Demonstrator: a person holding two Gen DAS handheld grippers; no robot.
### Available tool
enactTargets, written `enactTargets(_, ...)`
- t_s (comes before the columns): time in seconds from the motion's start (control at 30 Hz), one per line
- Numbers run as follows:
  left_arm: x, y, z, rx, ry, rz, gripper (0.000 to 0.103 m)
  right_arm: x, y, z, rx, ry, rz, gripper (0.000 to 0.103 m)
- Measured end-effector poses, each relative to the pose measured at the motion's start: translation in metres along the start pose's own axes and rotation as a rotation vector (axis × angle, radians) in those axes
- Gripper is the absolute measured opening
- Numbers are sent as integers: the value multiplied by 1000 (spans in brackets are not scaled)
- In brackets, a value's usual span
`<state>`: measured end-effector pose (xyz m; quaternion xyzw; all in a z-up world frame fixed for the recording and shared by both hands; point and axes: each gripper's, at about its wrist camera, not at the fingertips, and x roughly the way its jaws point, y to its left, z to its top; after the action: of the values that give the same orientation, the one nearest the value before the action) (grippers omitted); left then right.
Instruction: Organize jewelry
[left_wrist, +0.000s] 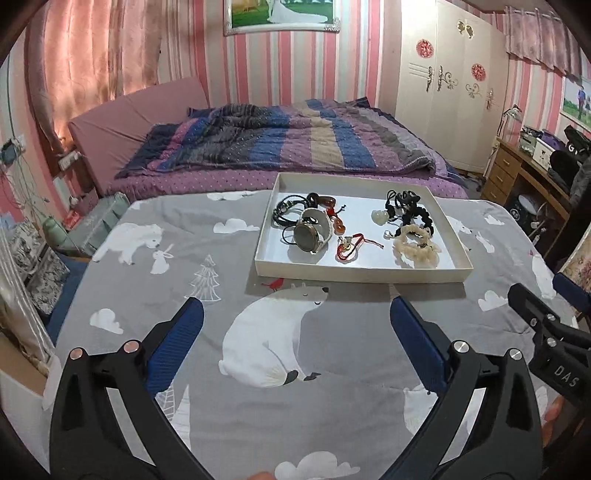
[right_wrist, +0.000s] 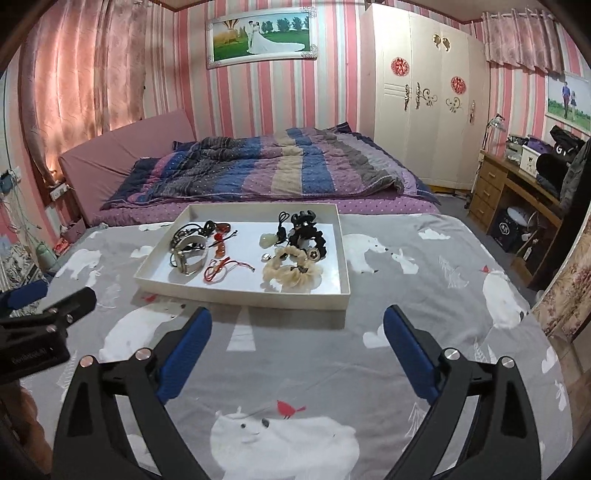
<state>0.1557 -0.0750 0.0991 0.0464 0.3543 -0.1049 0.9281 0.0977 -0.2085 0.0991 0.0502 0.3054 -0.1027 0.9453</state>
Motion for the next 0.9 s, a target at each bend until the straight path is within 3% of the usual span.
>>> enactTargets(0.33, 2, 1, -15, 5, 19, 4, 100, -6, 7, -12, -27, 13, 22, 94)
enactTargets(0.9, -5, 3, -18, 1, 7, 23, 100, -10, -1, -14, -9, -13, -13, 94)
